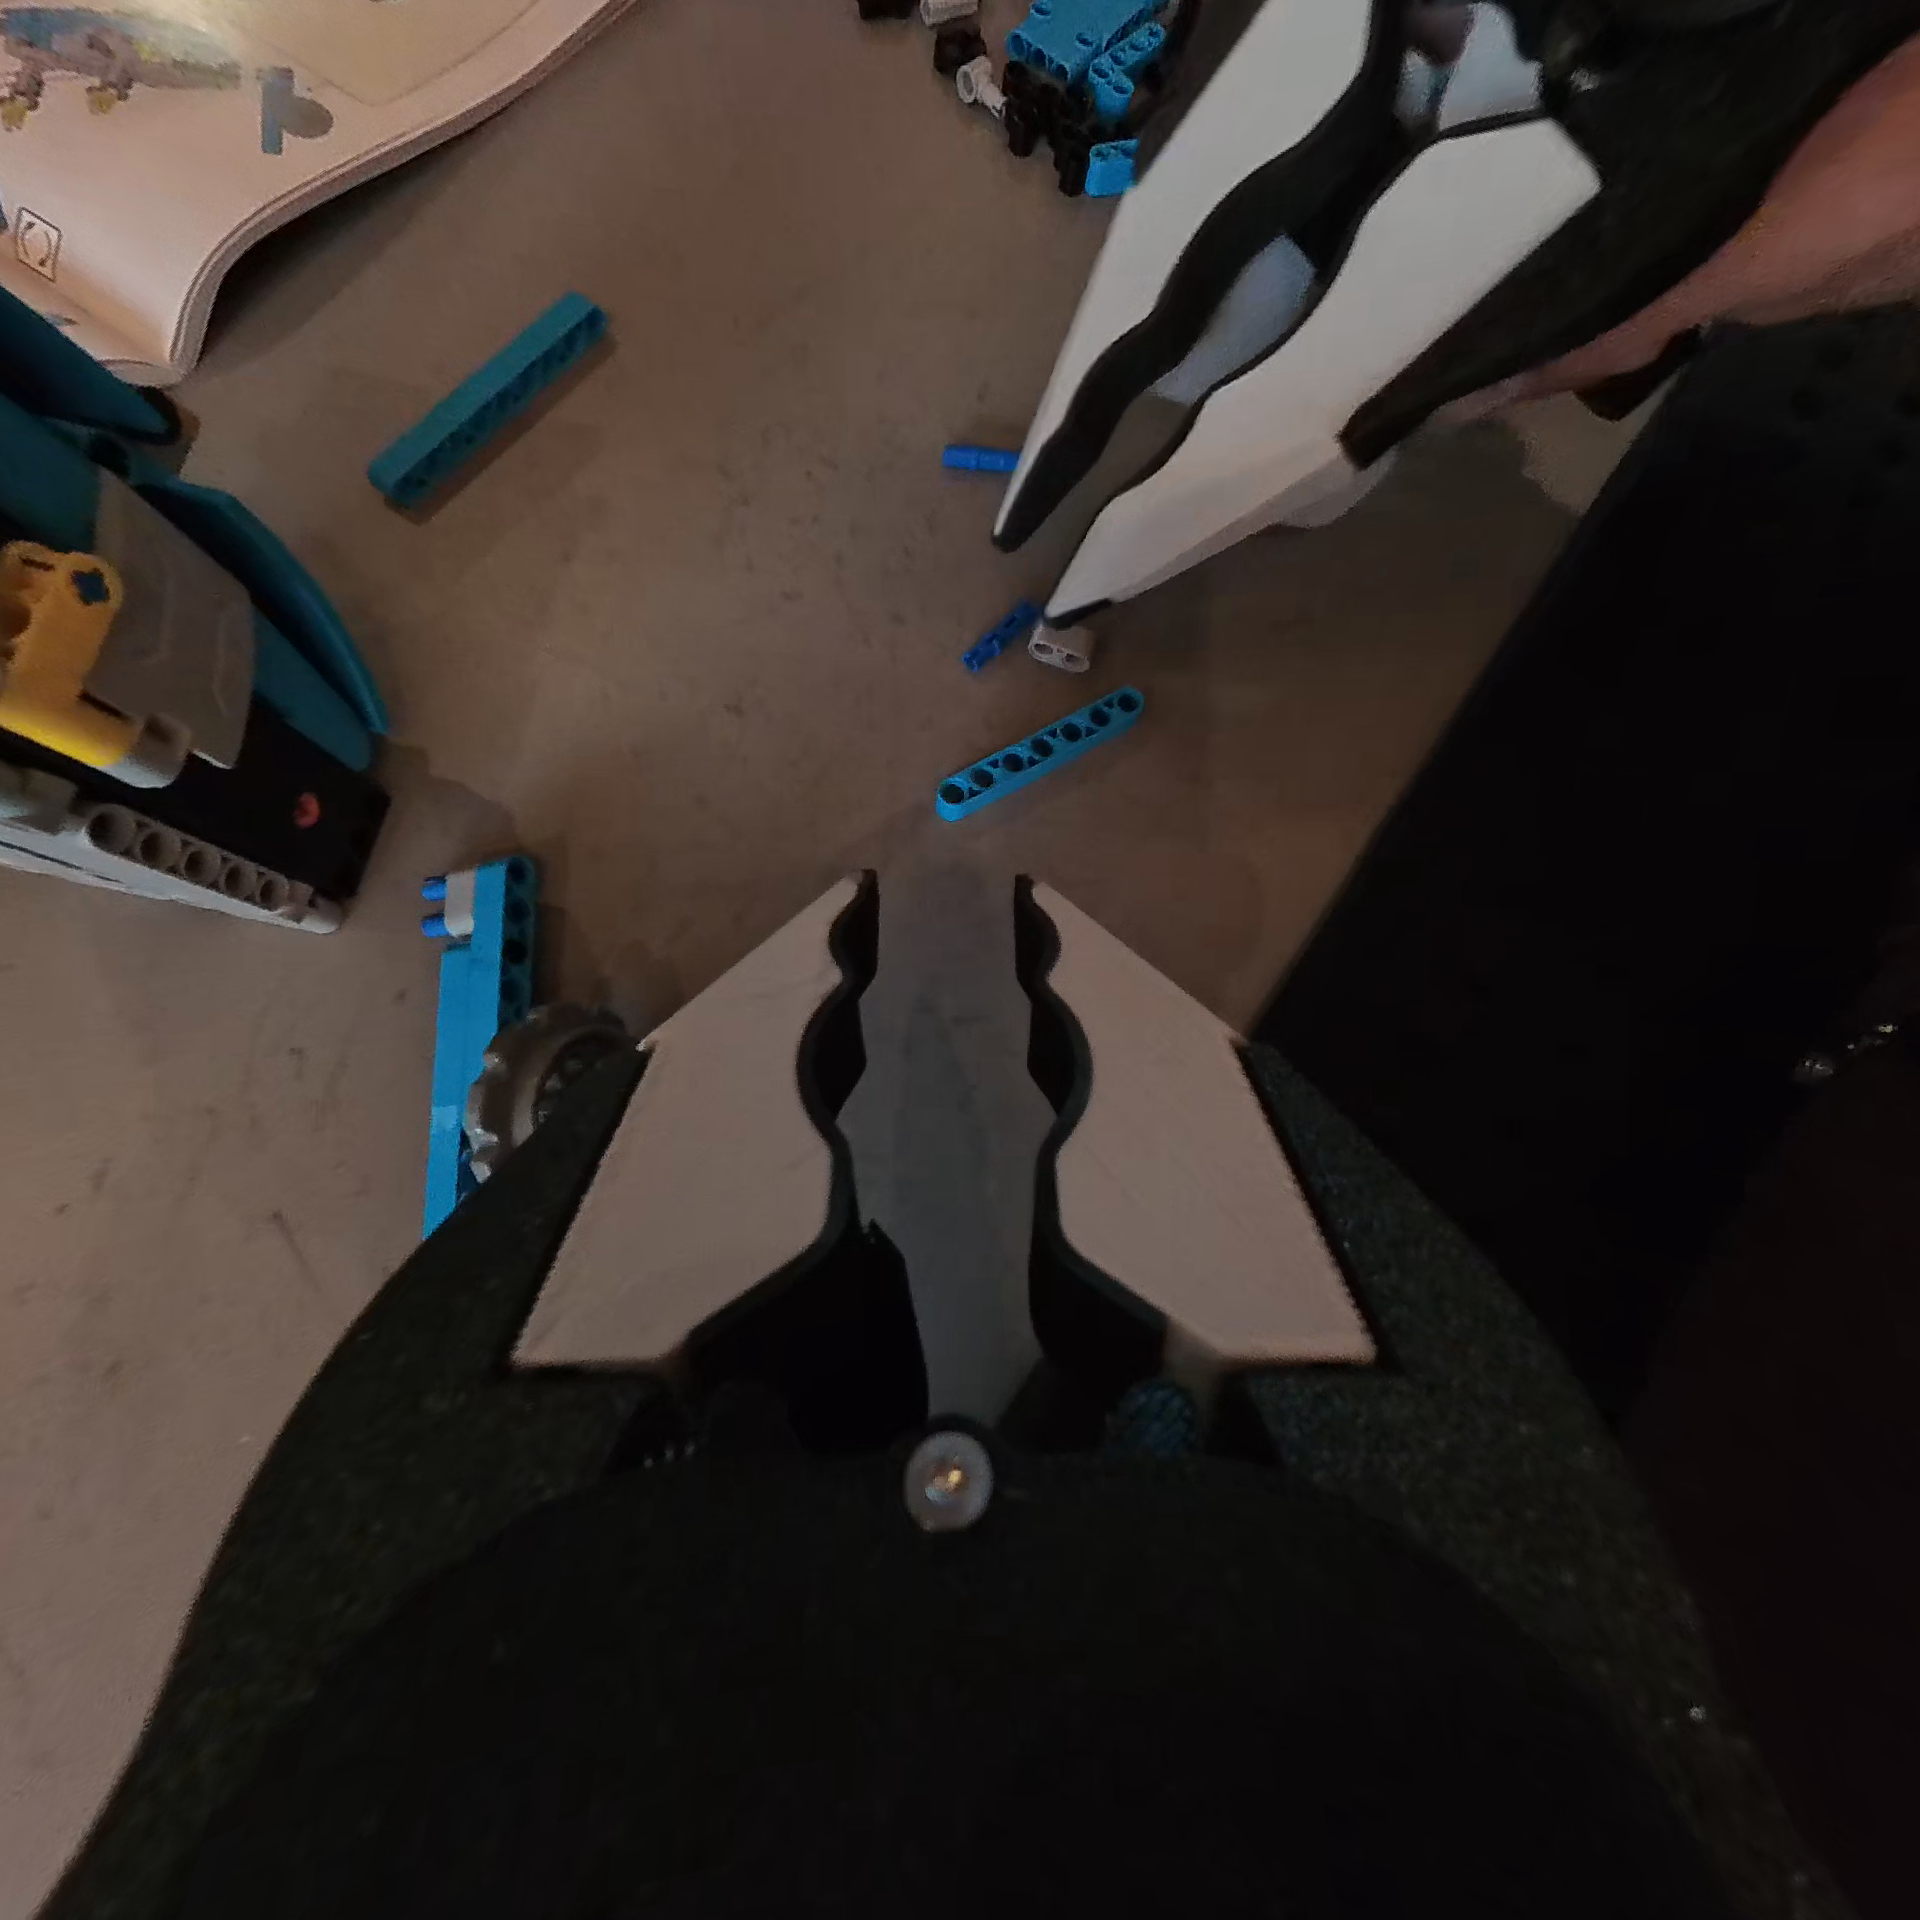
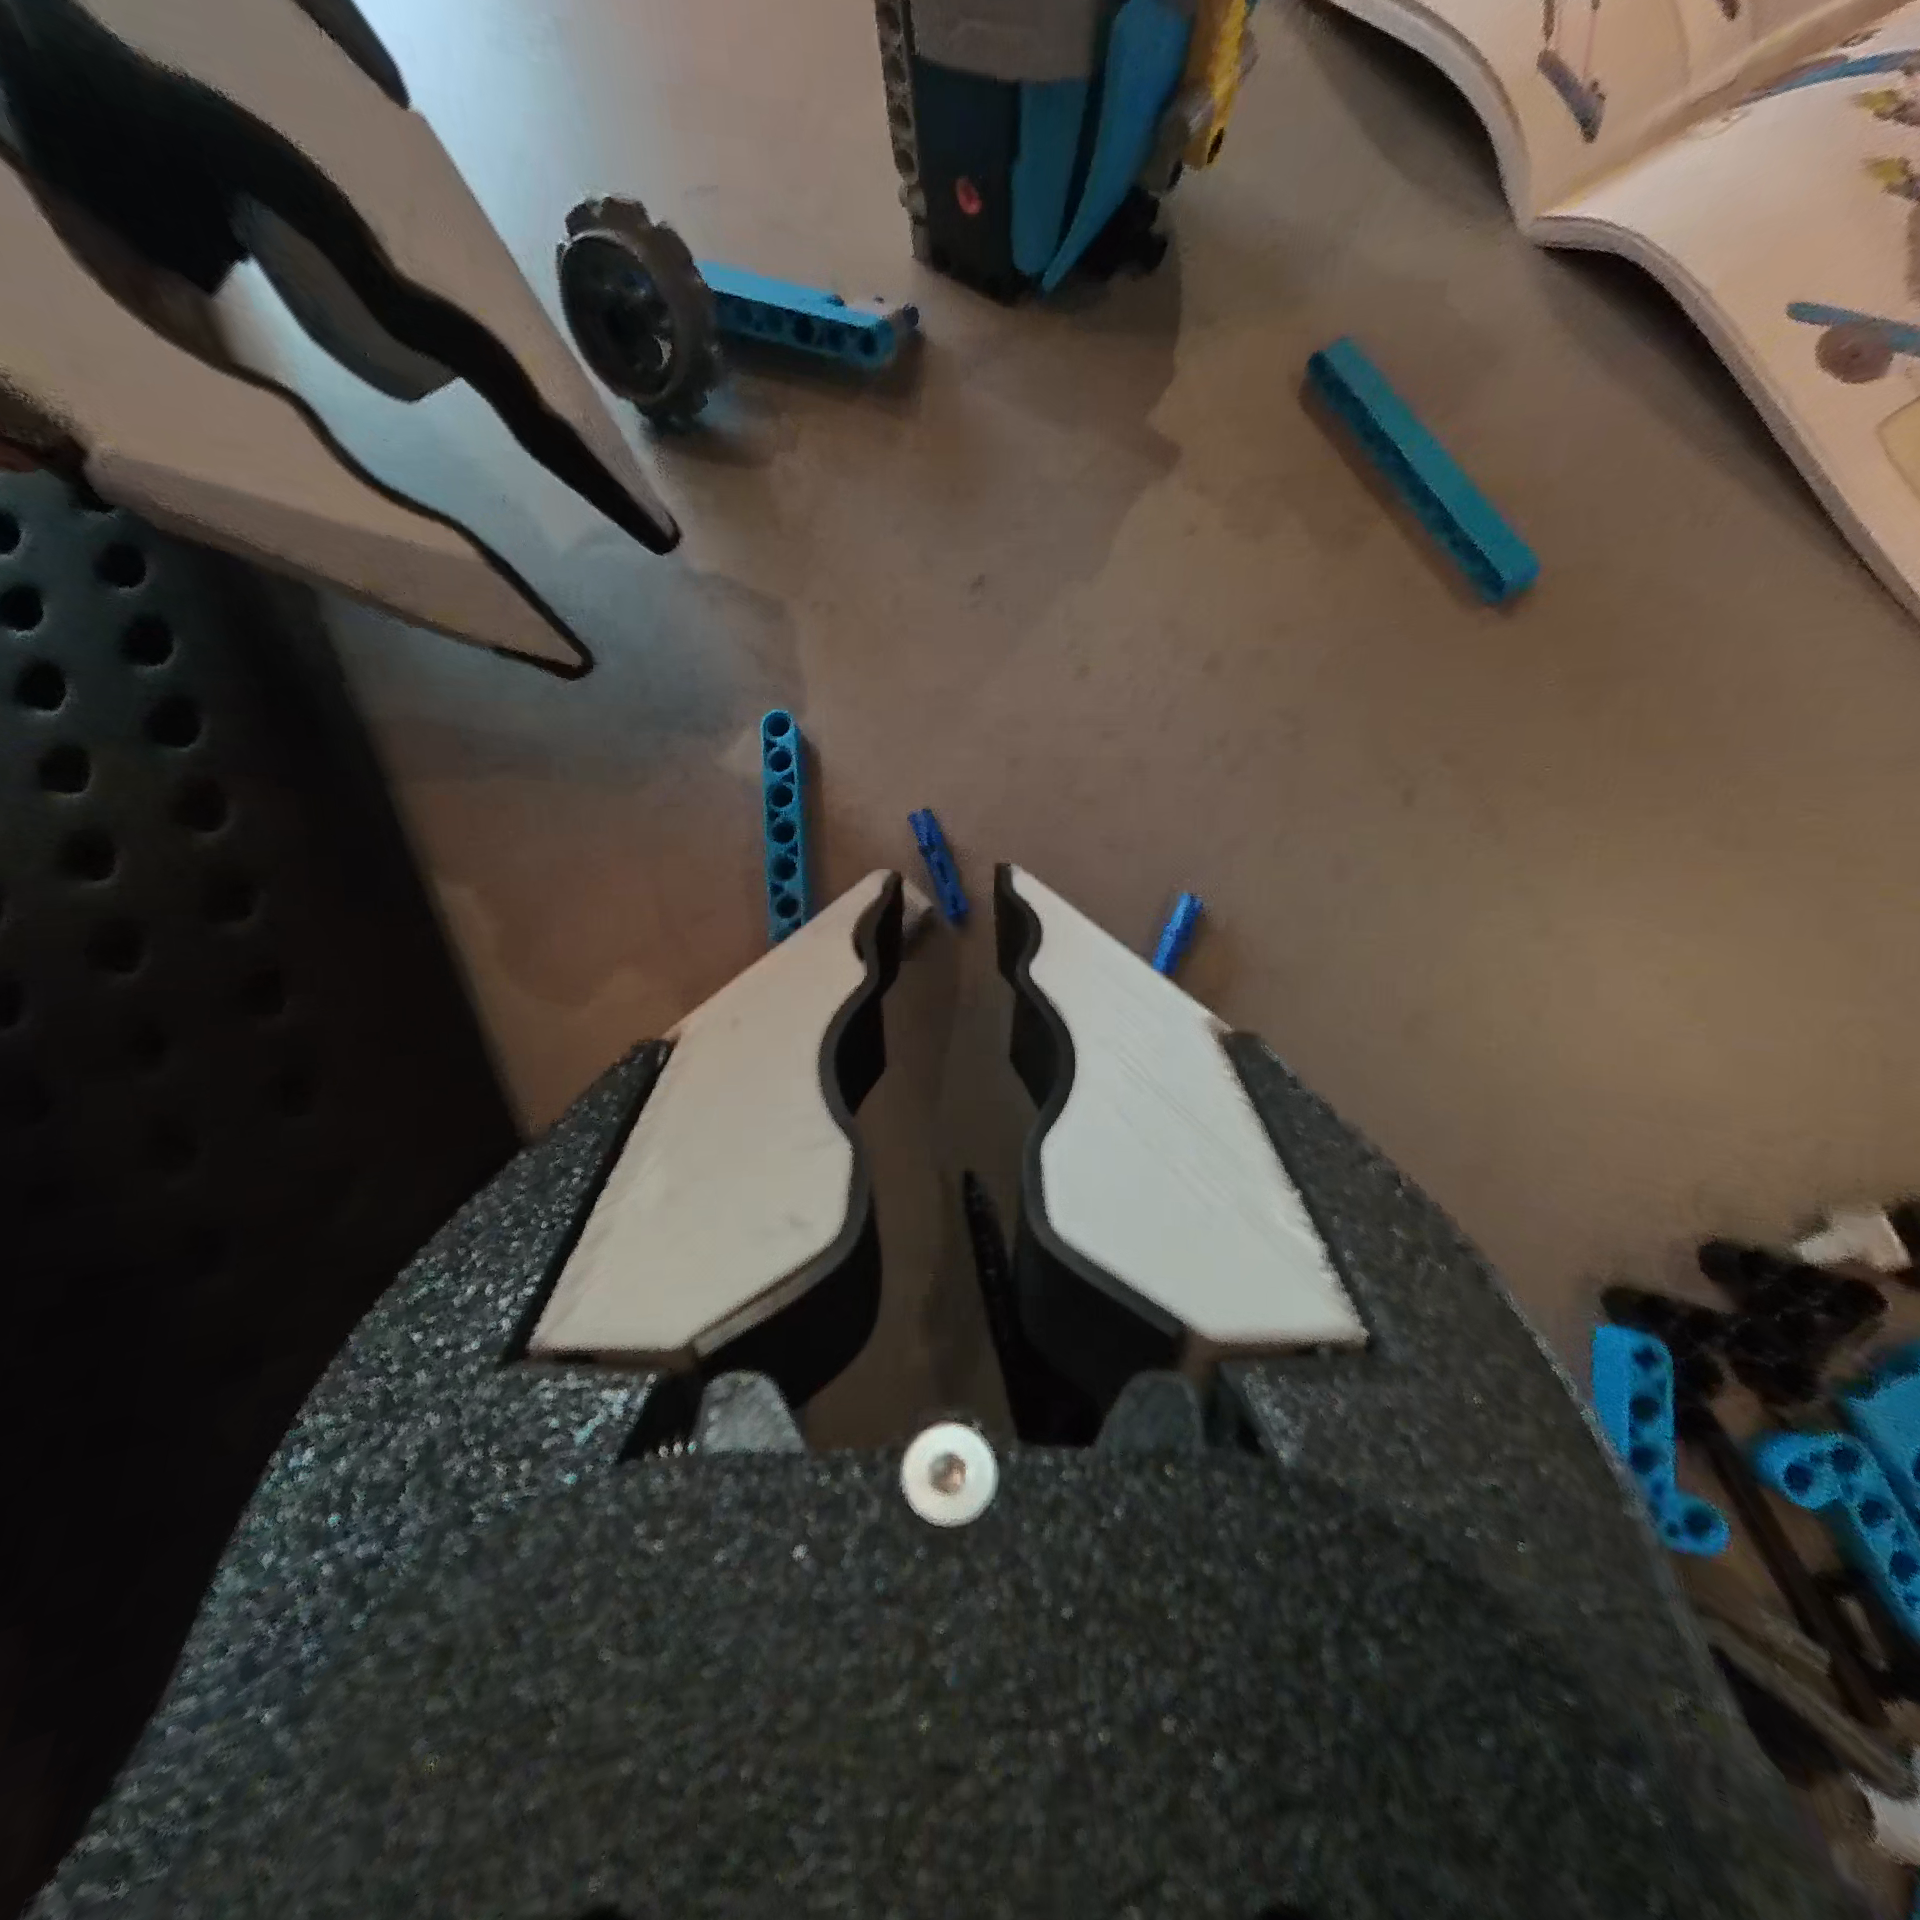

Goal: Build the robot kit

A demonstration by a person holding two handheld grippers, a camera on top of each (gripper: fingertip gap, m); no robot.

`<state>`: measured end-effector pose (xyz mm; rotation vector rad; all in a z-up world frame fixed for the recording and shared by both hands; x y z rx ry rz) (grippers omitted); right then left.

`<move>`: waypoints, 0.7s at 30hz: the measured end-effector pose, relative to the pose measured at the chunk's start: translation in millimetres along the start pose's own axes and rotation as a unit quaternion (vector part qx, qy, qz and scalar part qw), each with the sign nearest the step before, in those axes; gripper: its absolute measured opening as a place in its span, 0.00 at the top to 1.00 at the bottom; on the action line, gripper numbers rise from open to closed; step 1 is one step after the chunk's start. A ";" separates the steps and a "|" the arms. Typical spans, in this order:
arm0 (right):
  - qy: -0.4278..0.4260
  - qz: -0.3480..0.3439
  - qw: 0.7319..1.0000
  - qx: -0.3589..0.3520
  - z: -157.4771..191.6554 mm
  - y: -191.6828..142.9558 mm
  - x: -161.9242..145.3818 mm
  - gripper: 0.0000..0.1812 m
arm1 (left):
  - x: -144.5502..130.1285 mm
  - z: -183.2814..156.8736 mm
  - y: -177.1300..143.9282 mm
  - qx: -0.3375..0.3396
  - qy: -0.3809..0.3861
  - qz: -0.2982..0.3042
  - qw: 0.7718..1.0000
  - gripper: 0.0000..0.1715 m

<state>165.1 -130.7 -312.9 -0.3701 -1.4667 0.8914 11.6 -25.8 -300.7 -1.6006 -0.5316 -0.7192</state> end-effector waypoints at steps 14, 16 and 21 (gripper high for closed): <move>-0.064 0.086 0.994 0.010 -1.9 18.3 14.4 0.98 | 8.3 1.4 -2.6 0.013 -0.032 -0.042 0.999 0.94; -0.030 0.010 0.999 0.043 -0.4 9.1 22.3 0.98 | 14.7 5.0 1.2 0.003 -0.060 -0.066 0.996 0.97; 0.039 -0.159 0.975 0.150 11.5 -23.2 42.8 0.98 | 35.6 8.5 -6.1 -0.074 -0.140 -0.194 0.968 1.00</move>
Point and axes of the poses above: each gripper's, where its closed fingertips meet, y out along the fingers, x out of its top, z = x × y across the jaws, the point moved 9 cm from there along -y, back along the fingers, and after that the axes turned 3 degrees about x, right-handed, at the moved point
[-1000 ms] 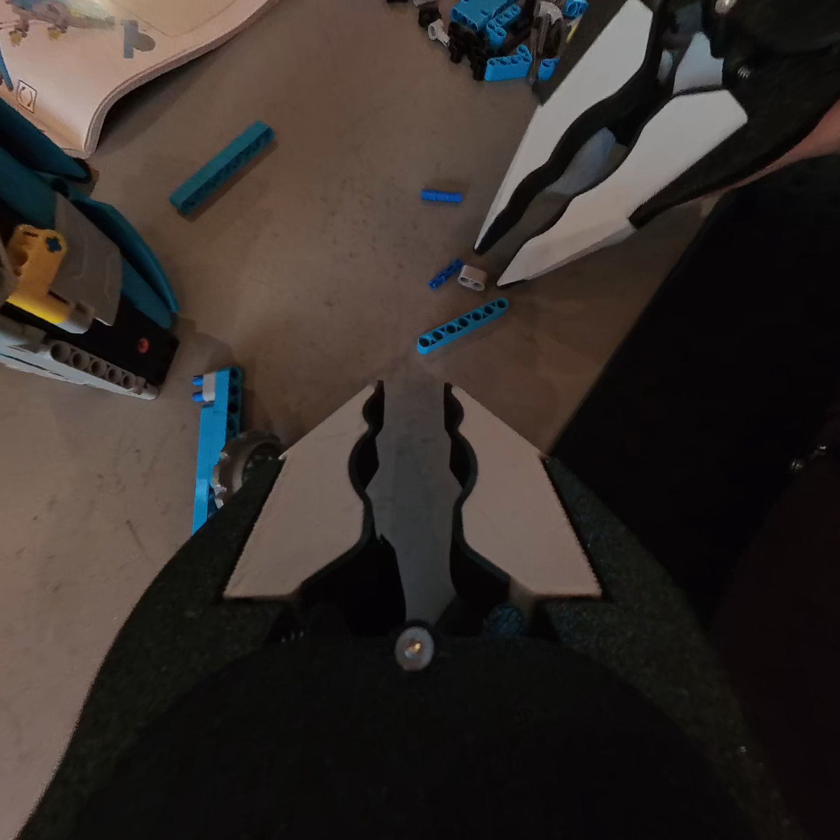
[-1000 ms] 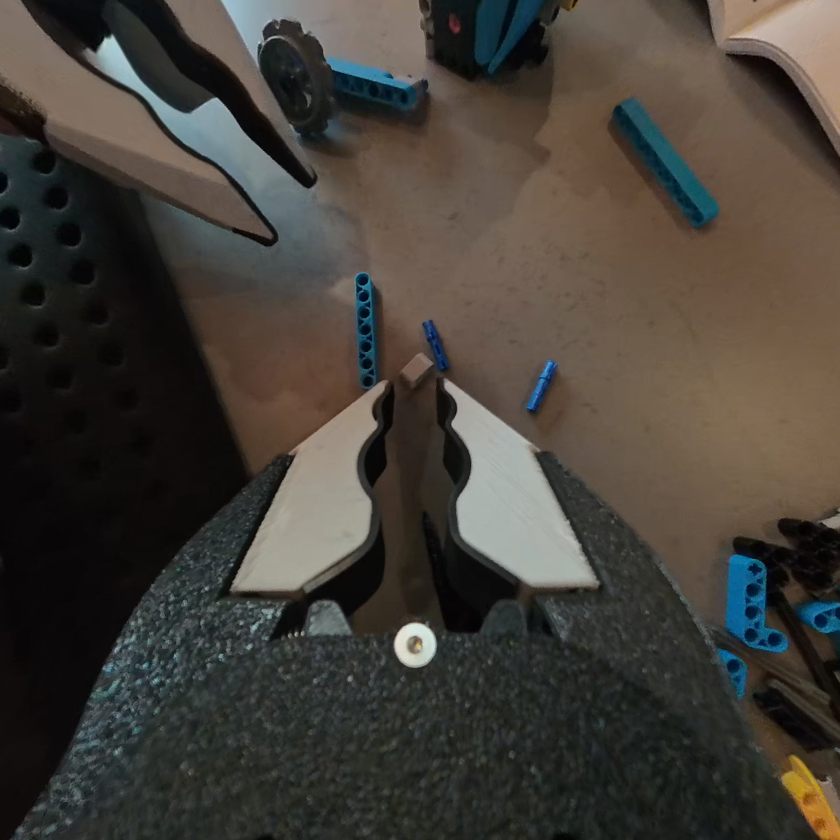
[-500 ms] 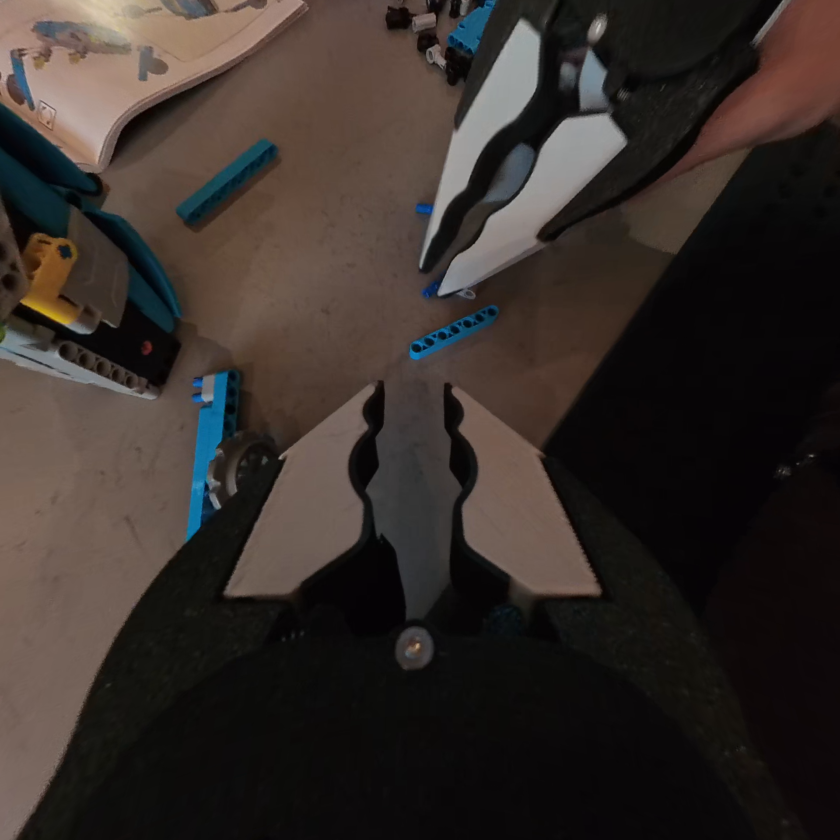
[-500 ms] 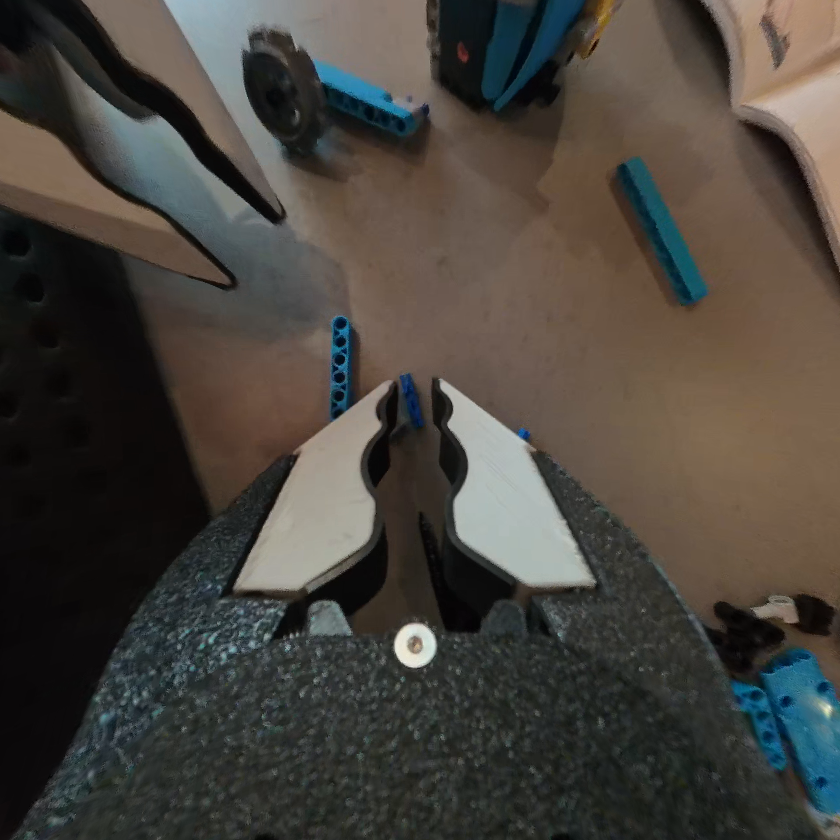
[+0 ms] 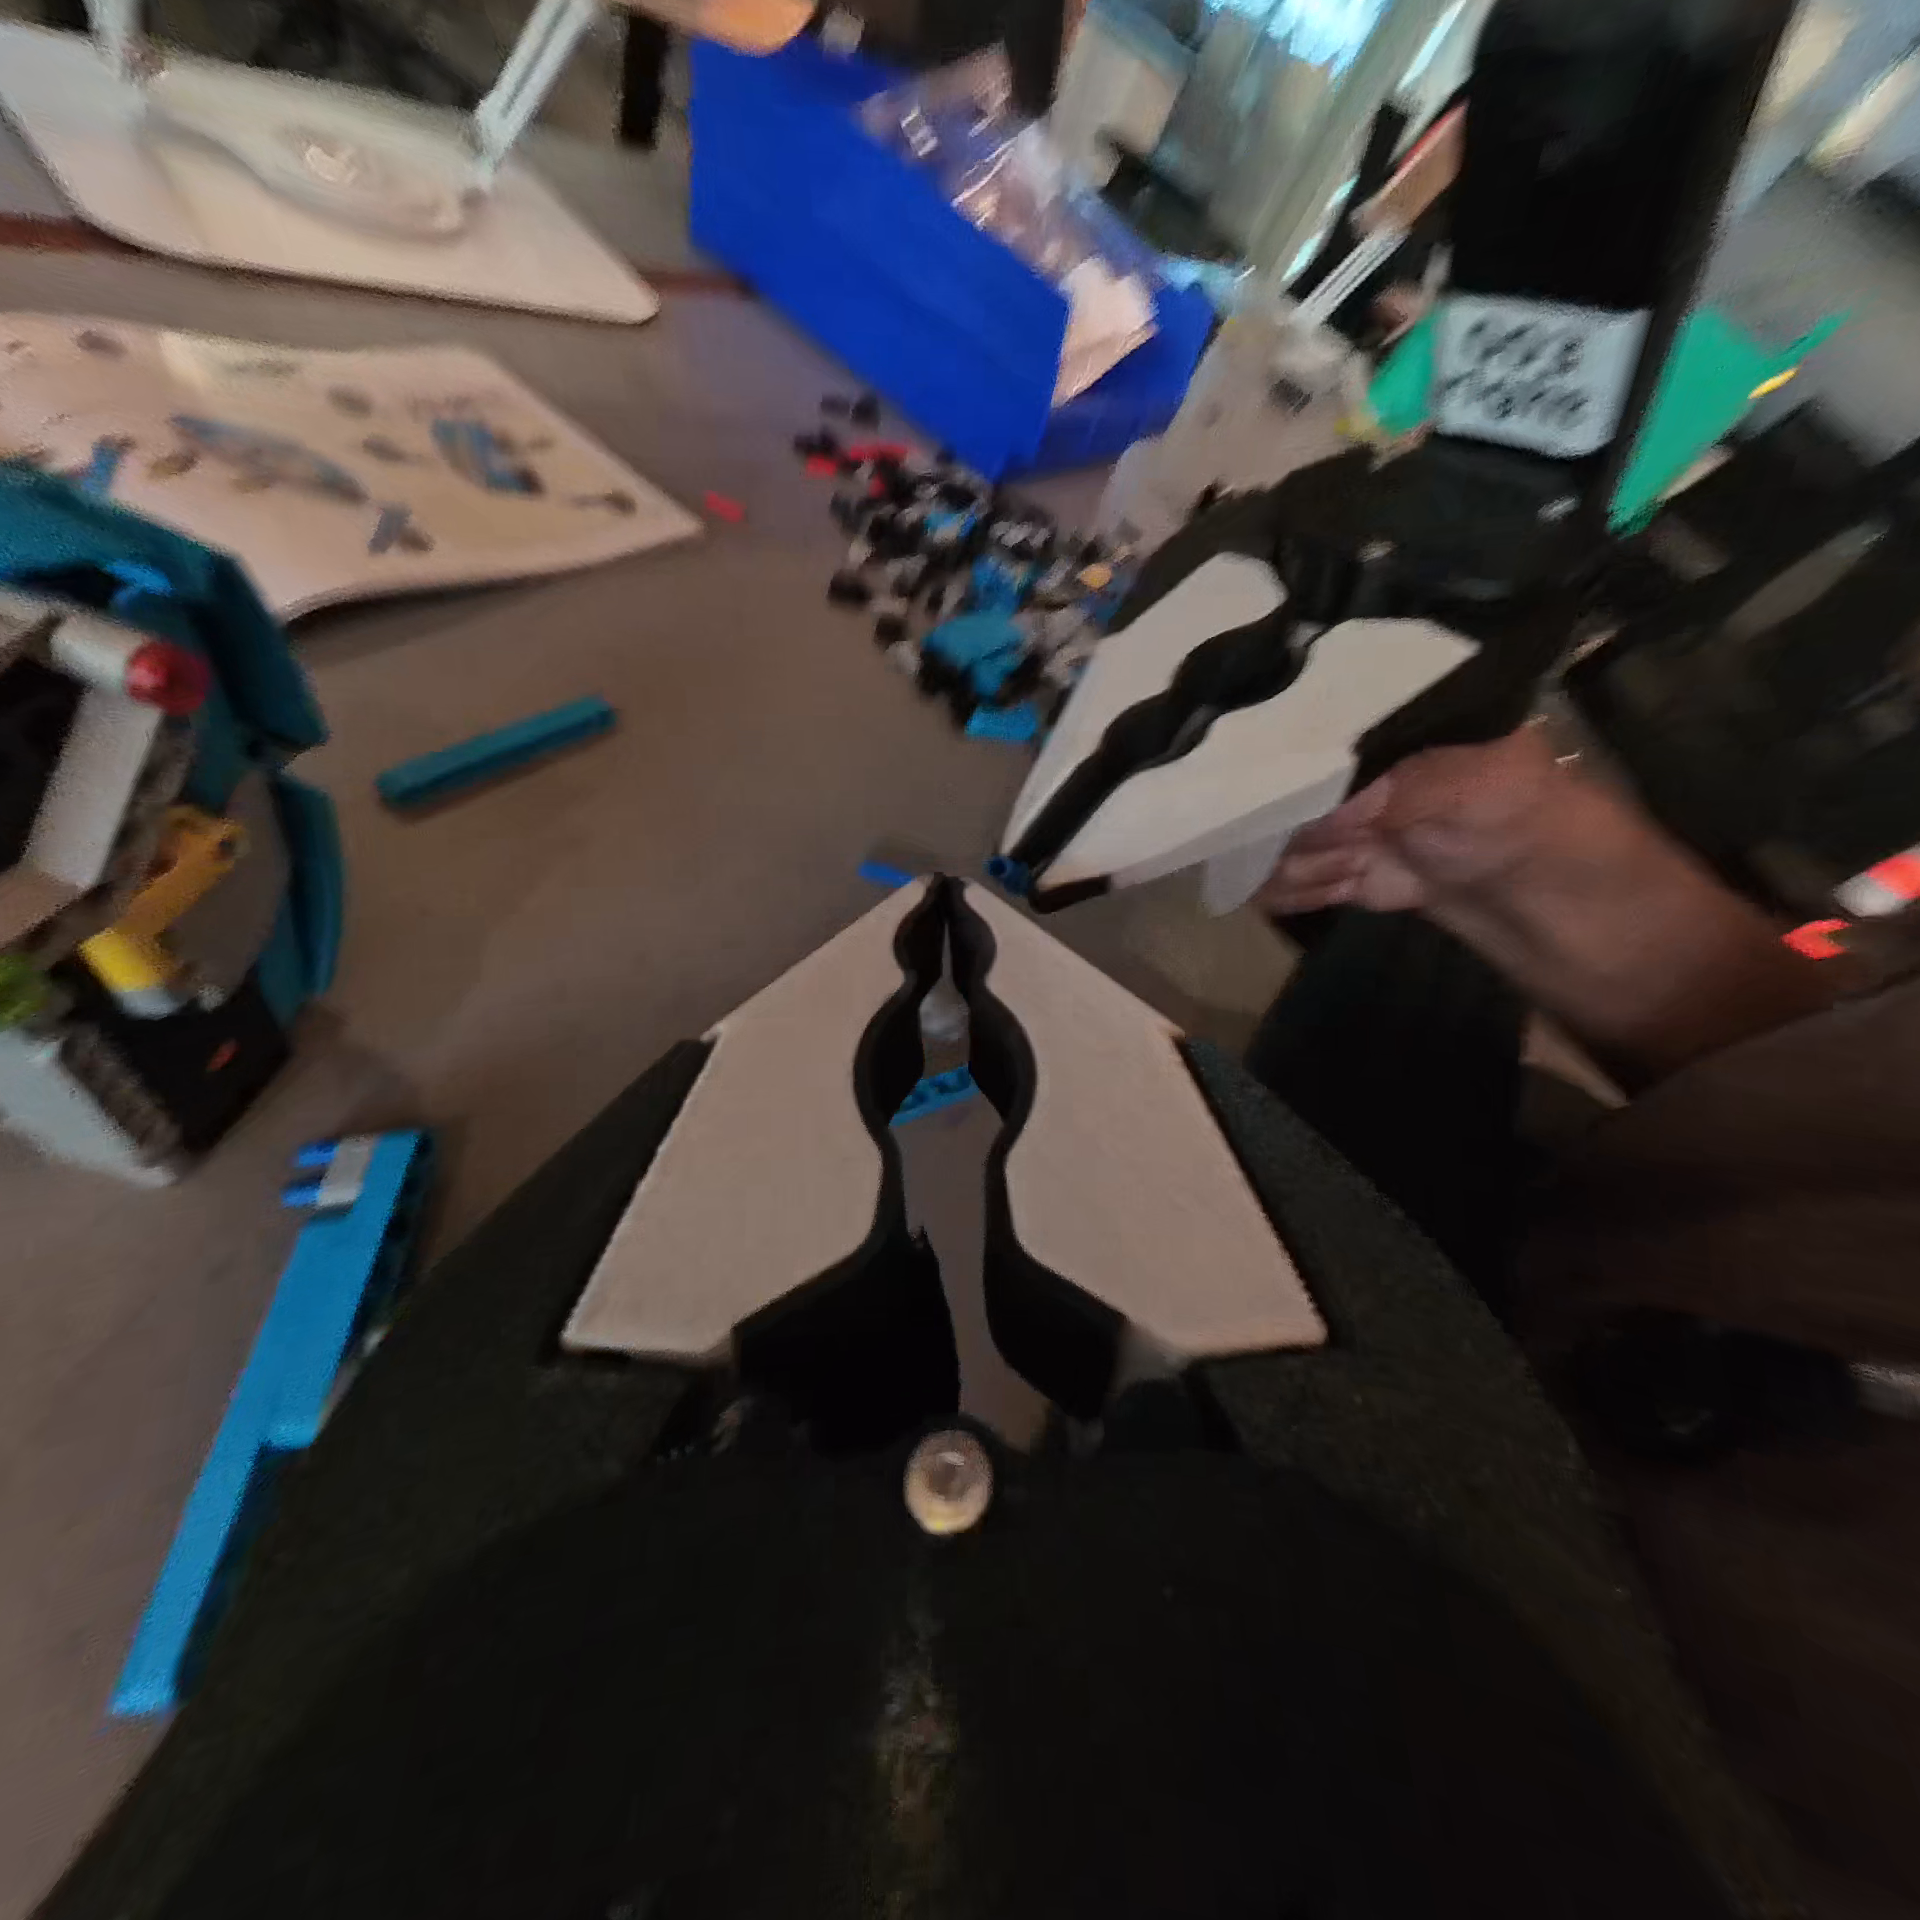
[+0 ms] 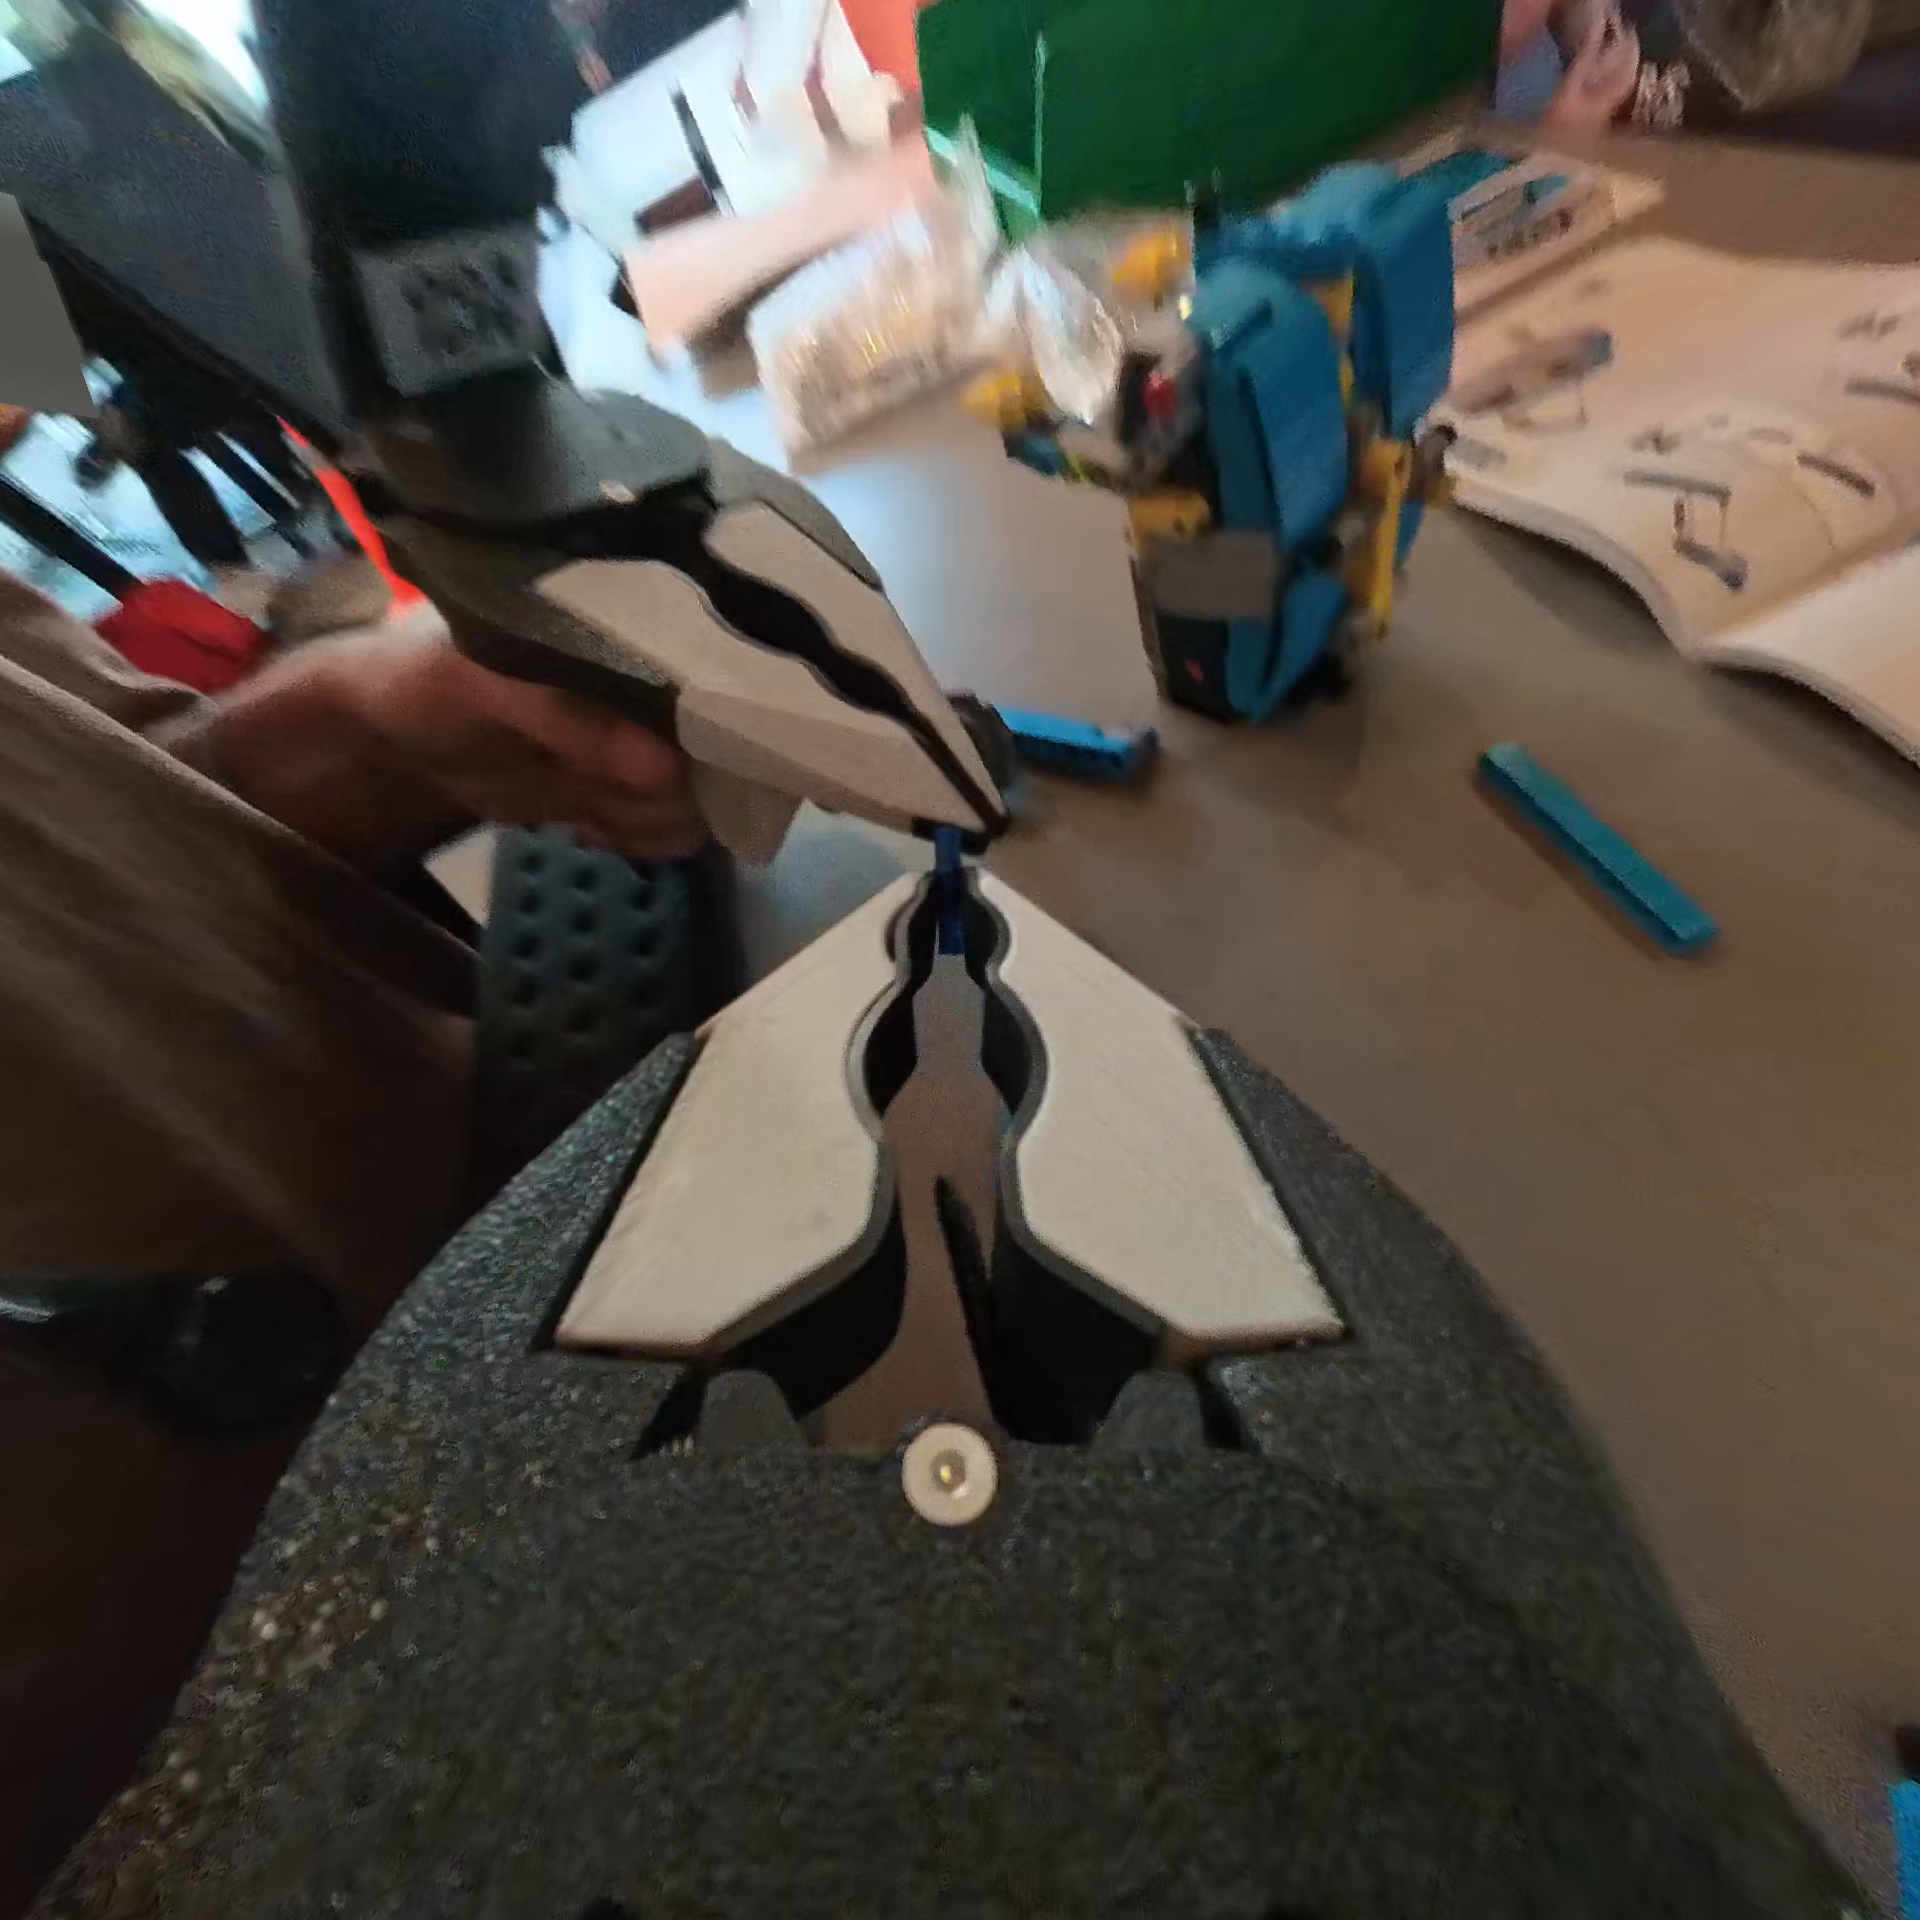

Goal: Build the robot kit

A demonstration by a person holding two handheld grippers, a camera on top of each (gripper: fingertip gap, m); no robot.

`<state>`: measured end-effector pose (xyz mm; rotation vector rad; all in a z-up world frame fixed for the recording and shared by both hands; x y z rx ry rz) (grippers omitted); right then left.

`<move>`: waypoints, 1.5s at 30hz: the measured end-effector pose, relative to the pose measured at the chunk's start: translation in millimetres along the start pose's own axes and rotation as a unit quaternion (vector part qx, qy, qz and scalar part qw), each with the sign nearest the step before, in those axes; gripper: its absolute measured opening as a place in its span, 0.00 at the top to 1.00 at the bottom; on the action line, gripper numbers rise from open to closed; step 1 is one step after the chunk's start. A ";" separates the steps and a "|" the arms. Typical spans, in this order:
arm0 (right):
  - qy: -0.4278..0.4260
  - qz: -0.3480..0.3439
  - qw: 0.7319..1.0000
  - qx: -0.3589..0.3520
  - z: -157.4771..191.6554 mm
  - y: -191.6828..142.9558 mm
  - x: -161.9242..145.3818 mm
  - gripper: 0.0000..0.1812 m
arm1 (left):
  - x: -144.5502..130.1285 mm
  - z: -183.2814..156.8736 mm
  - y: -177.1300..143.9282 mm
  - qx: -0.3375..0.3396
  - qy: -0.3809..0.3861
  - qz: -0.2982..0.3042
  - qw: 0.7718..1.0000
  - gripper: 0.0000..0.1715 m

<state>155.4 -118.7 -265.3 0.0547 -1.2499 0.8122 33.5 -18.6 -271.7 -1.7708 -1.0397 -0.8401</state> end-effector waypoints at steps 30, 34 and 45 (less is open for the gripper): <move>-0.037 0.035 0.997 -0.066 5.8 15.6 -20.4 0.99 | -8.2 -10.7 5.2 0.042 0.145 0.075 0.986 1.00; -0.033 0.043 0.996 -0.068 3.5 19.2 -24.8 0.99 | -13.1 -8.3 7.5 0.048 0.135 0.082 0.986 1.00; -0.028 0.055 0.997 -0.045 -0.5 25.6 -26.8 0.98 | -17.3 -4.4 5.7 0.052 0.124 0.092 0.987 1.00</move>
Point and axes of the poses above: each gripper's, where its closed fingertips meet, y out along the fingers, x out of its top, z = x × y across the jaws, the point moved 9 cm from there along -y, back along the fingers, and after that the axes turned 3 degrees about x, right-handed, at the moved point
